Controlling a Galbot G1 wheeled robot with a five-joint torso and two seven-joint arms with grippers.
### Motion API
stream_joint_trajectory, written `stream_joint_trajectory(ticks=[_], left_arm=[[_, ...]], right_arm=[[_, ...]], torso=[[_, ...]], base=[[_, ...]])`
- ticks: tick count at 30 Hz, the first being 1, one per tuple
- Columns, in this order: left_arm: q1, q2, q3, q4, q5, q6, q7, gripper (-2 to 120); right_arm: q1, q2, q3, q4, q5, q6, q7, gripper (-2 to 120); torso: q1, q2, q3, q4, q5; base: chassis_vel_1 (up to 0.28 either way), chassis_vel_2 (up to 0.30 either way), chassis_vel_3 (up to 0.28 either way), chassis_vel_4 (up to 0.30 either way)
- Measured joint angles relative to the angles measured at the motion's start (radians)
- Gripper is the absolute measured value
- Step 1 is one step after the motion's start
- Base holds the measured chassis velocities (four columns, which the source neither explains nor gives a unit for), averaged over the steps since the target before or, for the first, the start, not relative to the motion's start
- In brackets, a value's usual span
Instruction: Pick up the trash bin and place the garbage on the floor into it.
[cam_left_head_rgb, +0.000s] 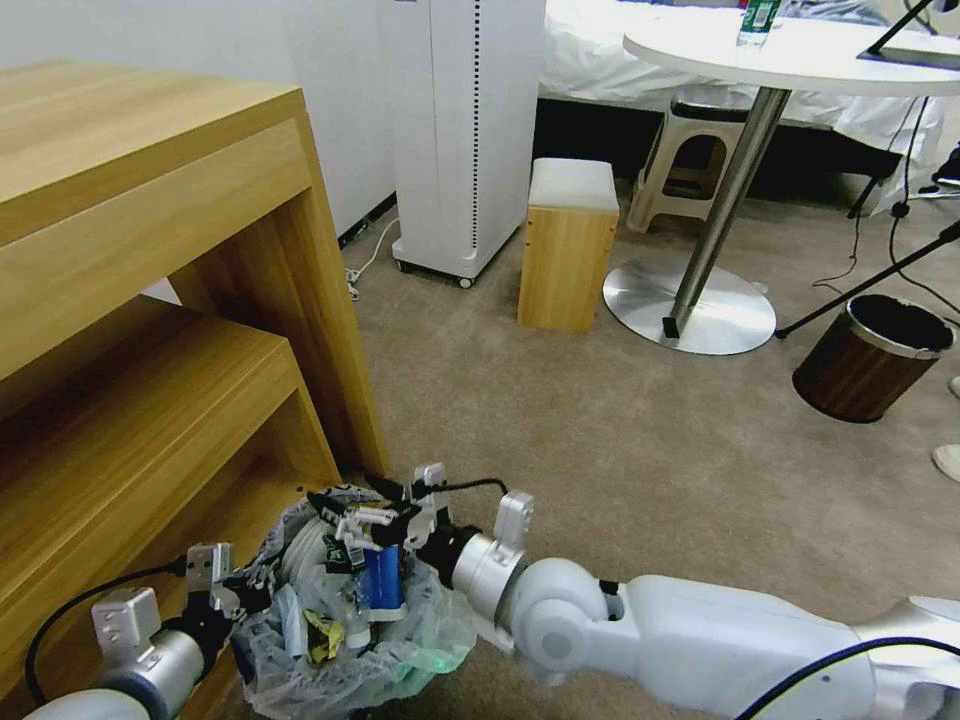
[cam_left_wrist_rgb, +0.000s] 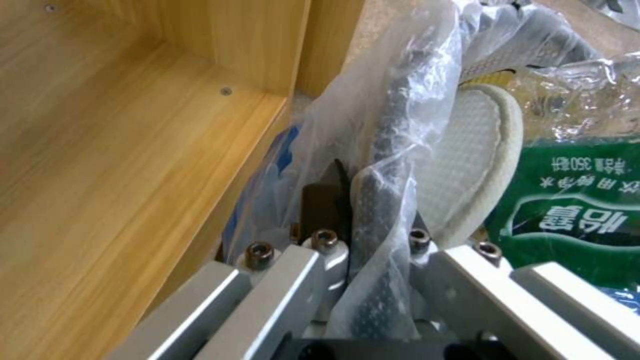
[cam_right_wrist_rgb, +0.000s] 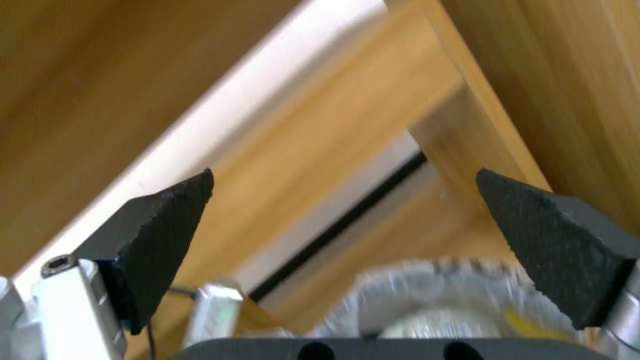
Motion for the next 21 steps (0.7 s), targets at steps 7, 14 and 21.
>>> stream_joint_trajectory(ticks=[7,14,21], left_arm=[[-0.001,-0.001,0.011,0.009,-0.037,0.021,-0.037,1],[-0.041,0.032,0.041,0.060,-0.128,0.040,-0.090,1],[-0.075,0.070,0.064,0.091,-0.202,0.049,-0.123,1]], right_arm=[[-0.007,-0.033,0.123,0.046,-0.002,0.012,-0.012,100],[-0.046,-0.074,0.279,0.022,0.000,0.019,-0.005,100],[-0.061,-0.100,0.371,-0.017,0.000,0.023,-0.006,100]], torso=[[0.000,0.000,0.000,0.0002,-0.0001],[0.000,0.000,0.000,0.0000,0.0000],[0.000,0.000,0.000,0.0002,-0.0001]], base=[[0.000,0.000,0.000,0.000],[0.000,0.000,0.000,0.000],[0.000,0.000,0.000,0.000]])
